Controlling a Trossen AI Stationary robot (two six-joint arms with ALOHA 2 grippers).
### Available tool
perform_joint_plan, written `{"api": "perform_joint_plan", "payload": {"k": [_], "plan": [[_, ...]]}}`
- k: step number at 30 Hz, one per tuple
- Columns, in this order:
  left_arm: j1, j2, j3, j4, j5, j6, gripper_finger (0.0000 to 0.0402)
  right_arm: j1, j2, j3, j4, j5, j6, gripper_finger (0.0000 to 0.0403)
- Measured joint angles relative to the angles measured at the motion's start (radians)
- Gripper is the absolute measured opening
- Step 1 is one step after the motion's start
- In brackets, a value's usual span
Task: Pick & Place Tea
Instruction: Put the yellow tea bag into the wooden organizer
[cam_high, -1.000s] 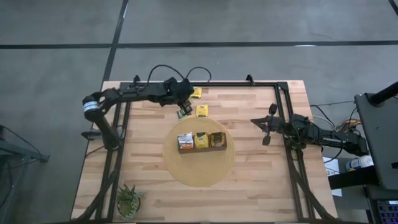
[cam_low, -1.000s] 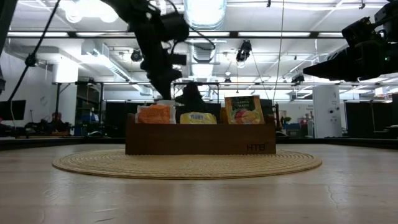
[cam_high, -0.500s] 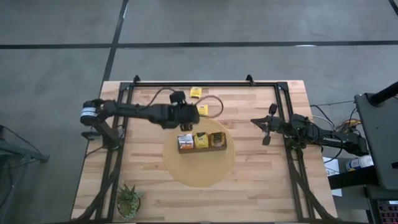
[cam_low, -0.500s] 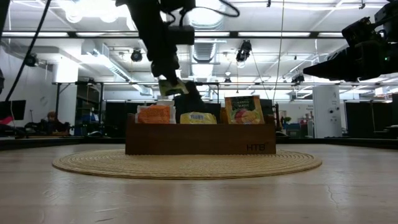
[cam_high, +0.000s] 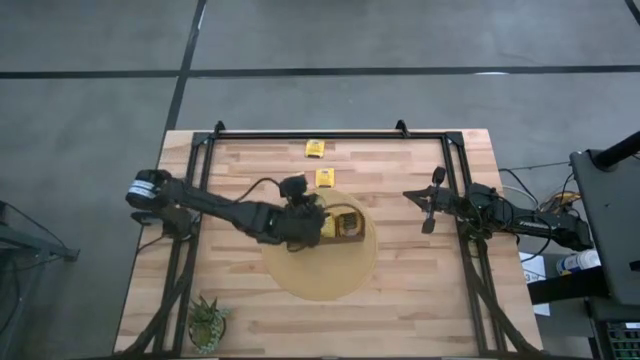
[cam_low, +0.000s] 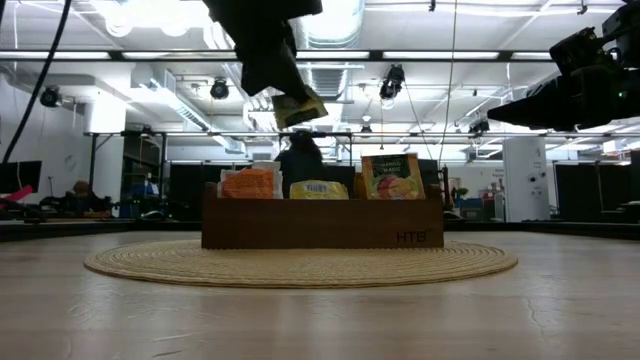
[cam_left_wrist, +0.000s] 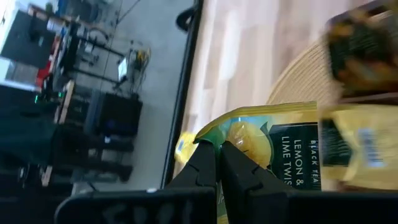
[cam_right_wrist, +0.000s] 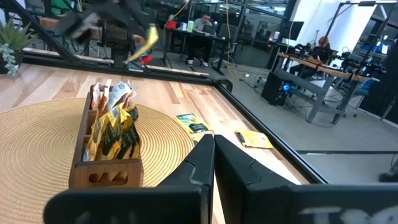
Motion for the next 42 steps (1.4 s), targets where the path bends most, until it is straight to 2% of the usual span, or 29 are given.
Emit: {"api": "perform_joint_plan", "payload": {"k": [8, 24, 31, 42], "plan": [[-0.065, 0.095, 0.029, 0.036, -0.068, 0.013, 0.0001, 0.0, -0.001, 0.0, 0.0, 0.0, 0.0, 0.0009], [-0.117, 0.32, 0.221, 0.003, -0.133, 0.001, 0.0001, 0.0, 0.0, 0.0, 0.0, 0.0, 0.0, 0.0009], [-0.118, 0.352, 0.23, -0.094, -0.163, -0.034, 0.0001, 0.0, 0.0, 0.0, 0.0, 0.0, 0.0, 0.0009], [-0.133, 0.406, 0.213, -0.115, -0.175, -0.084, 0.0007, 0.0, 0.0, 0.0, 0.0, 0.0, 0.0, 0.0009]]}}
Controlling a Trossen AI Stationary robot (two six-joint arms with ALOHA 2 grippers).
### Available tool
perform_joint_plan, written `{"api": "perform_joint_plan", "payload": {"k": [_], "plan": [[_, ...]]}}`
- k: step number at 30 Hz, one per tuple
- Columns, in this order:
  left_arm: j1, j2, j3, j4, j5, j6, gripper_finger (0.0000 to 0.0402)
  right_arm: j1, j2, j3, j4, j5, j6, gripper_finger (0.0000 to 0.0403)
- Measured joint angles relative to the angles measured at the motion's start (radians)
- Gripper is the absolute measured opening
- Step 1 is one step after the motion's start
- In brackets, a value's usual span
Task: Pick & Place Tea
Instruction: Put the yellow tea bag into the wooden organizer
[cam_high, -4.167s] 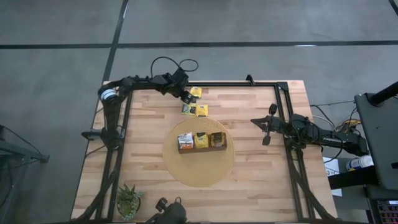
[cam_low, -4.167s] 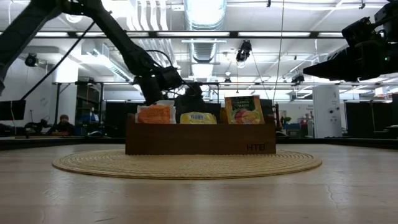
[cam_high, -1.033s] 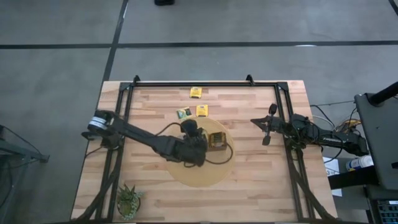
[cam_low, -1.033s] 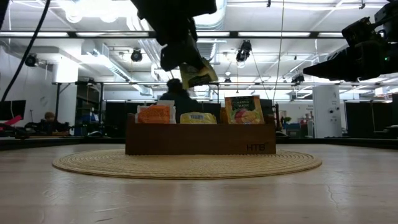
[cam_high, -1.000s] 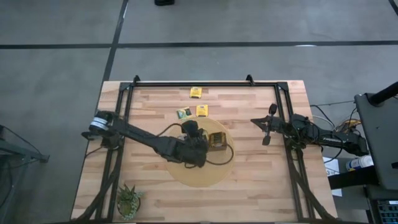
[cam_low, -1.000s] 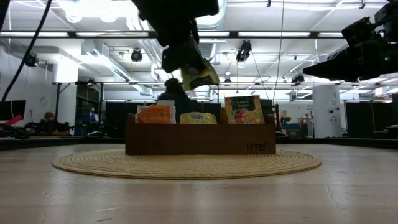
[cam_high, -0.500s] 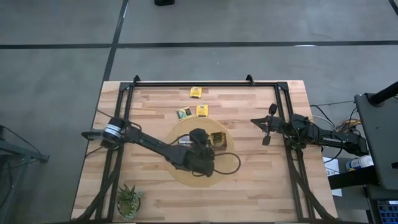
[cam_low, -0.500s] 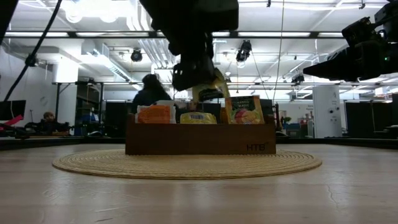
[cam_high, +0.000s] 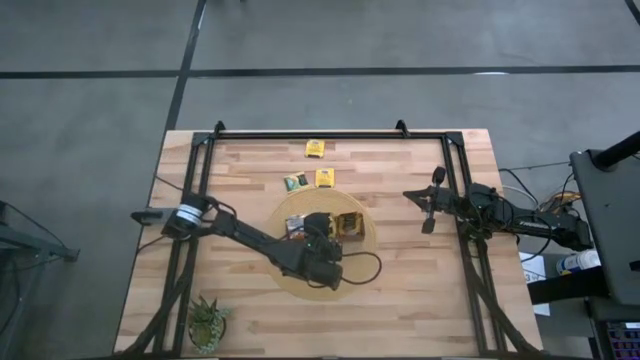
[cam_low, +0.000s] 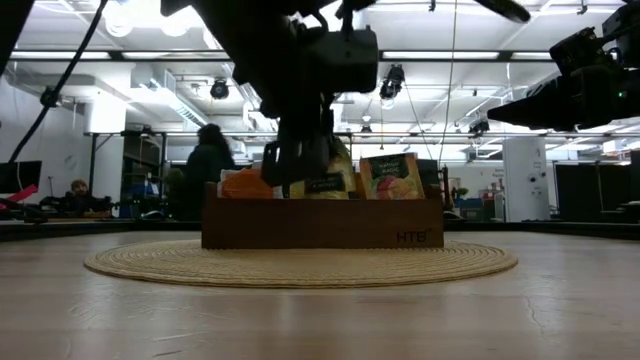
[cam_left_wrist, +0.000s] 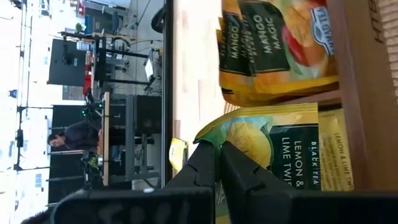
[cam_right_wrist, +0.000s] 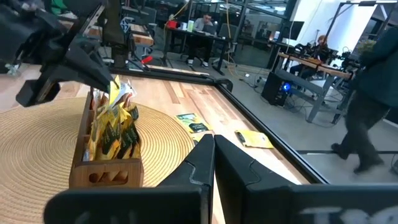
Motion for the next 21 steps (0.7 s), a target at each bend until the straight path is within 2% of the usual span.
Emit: {"api": "perform_joint_plan", "payload": {"k": [15, 21], "plan": [[-0.015, 0.036, -0.001, 0.0, -0.023, -0.017, 0.0006, 0.0, 0.0, 0.0, 0.0, 0.0, 0.0, 0.0009], [-0.016, 0.036, 0.0, 0.005, 0.056, -0.042, 0.0006, 0.0, 0.0, 0.0, 0.0, 0.0, 0.0, 0.0009]]}}
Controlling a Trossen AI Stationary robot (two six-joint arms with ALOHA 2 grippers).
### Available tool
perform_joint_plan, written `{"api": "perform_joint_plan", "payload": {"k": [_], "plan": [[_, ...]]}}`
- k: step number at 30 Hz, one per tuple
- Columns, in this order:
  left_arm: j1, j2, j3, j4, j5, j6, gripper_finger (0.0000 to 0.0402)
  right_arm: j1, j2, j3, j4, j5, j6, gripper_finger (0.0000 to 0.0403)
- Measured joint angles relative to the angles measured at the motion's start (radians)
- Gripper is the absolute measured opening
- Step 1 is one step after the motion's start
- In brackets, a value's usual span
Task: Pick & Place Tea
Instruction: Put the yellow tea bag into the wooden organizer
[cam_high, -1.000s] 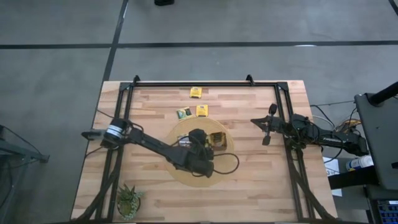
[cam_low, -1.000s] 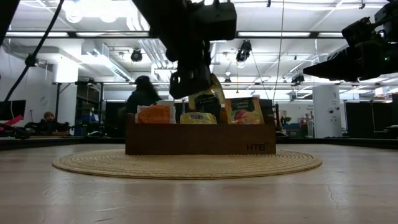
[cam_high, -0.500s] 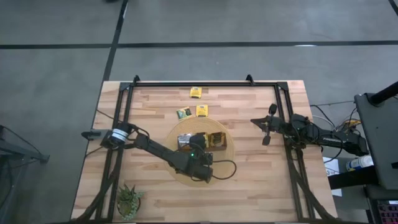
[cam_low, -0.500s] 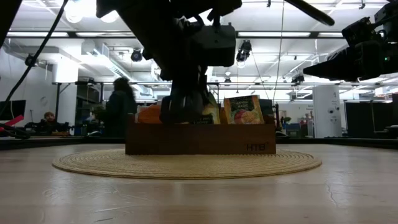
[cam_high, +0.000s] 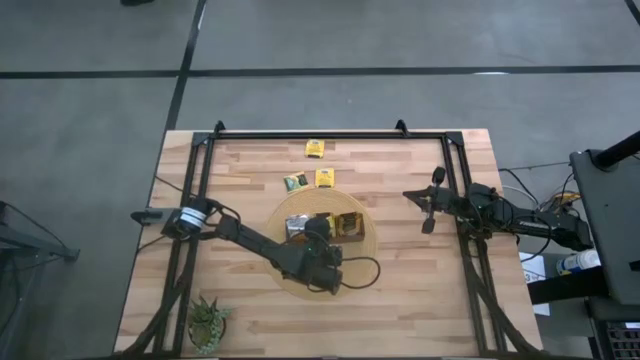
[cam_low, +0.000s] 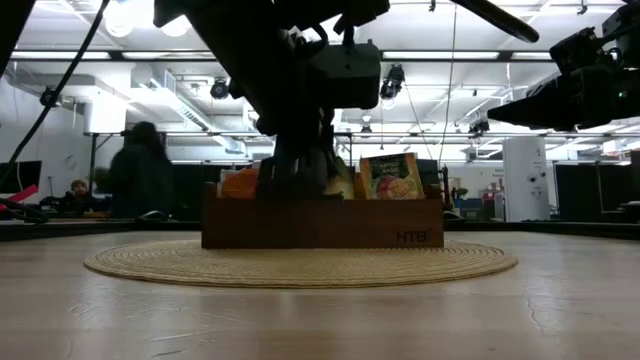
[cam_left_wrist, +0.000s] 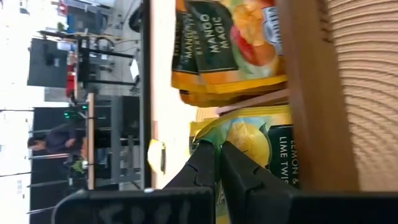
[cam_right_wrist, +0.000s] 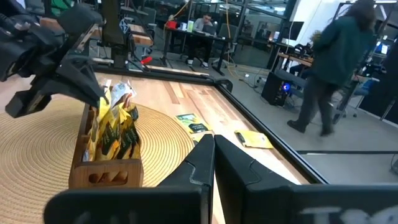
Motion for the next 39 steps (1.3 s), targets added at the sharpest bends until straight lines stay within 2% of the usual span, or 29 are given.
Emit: {"api": "perform_joint_plan", "payload": {"k": [6, 10, 22, 27, 30, 34, 39], "plan": [[-0.001, -0.001, 0.0, -0.003, 0.095, 0.017, 0.0007, 0.0, 0.0, 0.0, 0.0, 0.0, 0.0, 0.0009], [-0.001, -0.001, 0.0, -0.003, 0.104, 0.037, 0.0016, 0.0, 0.0, 0.0, 0.0, 0.0, 0.0, 0.0009], [-0.001, -0.001, 0.001, -0.004, 0.103, 0.079, 0.0143, 0.0, 0.0, 0.0, 0.0, 0.0, 0.0, 0.0009], [-0.004, -0.001, 0.013, -0.005, 0.016, 0.08, 0.018, 0.0, 0.0, 0.0, 0.0, 0.0, 0.0, 0.0009], [-0.006, -0.003, 0.036, -0.008, -0.042, 0.074, 0.0187, 0.0, 0.0, 0.0, 0.0, 0.0, 0.0, 0.0009], [-0.002, -0.005, 0.061, -0.015, -0.044, 0.082, 0.0188, 0.0, 0.0, 0.0, 0.0, 0.0, 0.0, 0.0009], [0.029, -0.005, 0.054, -0.032, 0.073, 0.089, 0.0188, 0.0, 0.0, 0.0, 0.0, 0.0, 0.0, 0.0009]]}}
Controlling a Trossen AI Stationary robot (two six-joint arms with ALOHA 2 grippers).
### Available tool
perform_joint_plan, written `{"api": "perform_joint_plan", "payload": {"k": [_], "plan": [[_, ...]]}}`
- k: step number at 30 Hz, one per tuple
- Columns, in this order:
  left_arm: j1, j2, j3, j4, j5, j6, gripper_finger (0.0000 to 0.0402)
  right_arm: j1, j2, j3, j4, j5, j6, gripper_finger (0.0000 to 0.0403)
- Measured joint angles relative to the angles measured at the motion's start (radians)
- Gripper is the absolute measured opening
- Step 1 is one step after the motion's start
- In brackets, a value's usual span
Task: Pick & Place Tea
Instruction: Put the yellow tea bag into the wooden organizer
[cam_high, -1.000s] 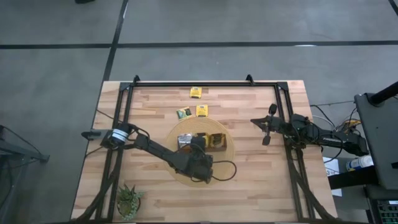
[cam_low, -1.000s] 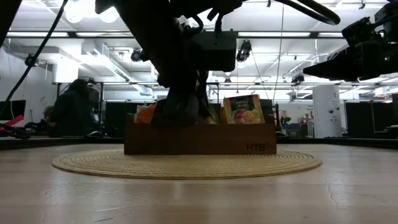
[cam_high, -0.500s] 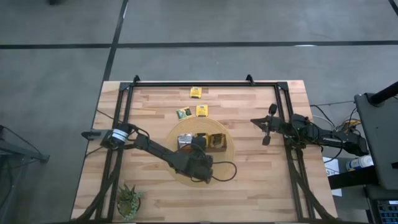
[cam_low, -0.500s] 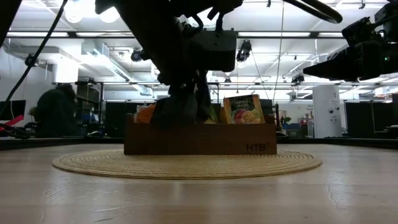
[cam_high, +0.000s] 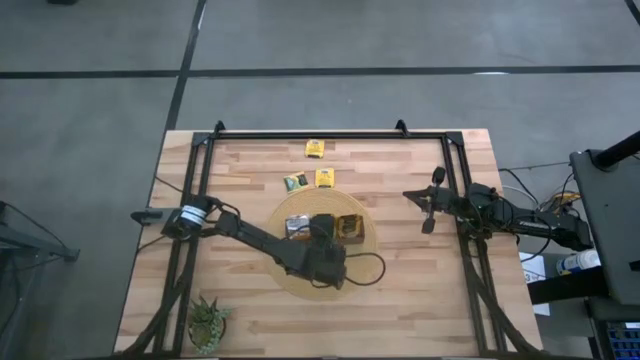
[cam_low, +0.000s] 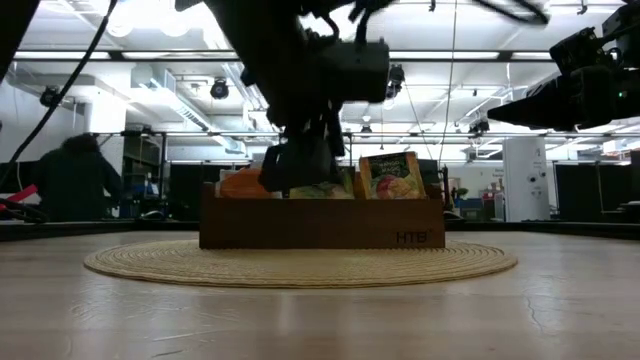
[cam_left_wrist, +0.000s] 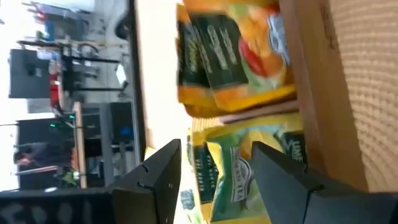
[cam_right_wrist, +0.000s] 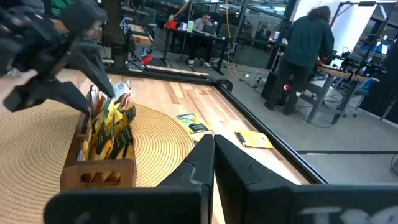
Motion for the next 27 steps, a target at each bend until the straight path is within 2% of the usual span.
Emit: {"api": "perform_joint_plan", "payload": {"k": [2, 7, 10, 12, 18, 24, 27], "plan": [[0.009, 0.0, -0.004, -0.017, -0.001, -0.006, 0.0188, 0.0, 0.0, 0.0, 0.0, 0.0, 0.0, 0.0009], [0.009, -0.016, 0.004, -0.105, -0.171, -0.016, 0.0188, 0.0, 0.0, 0.0, 0.0, 0.0, 0.0, 0.0009], [0.01, -0.067, 0.015, -0.114, -0.192, -0.025, 0.0188, 0.0, 0.0, 0.0, 0.0, 0.0, 0.0, 0.0009], [0.013, -0.113, 0.015, -0.113, -0.177, -0.048, 0.0188, 0.0, 0.0, 0.0, 0.0, 0.0, 0.0, 0.0009], [0.034, -0.243, 0.012, -0.113, -0.002, -0.118, 0.0188, 0.0, 0.0, 0.0, 0.0, 0.0, 0.0, 0.0009], [0.041, -0.291, -0.008, -0.097, 0.024, -0.118, 0.0188, 0.0, 0.0, 0.0, 0.0, 0.0, 0.0, 0.0009], [0.041, -0.291, -0.037, -0.056, 0.081, -0.103, 0.0188, 0.0, 0.001, 0.0, 0.0, 0.0, 0.0, 0.0009]]}}
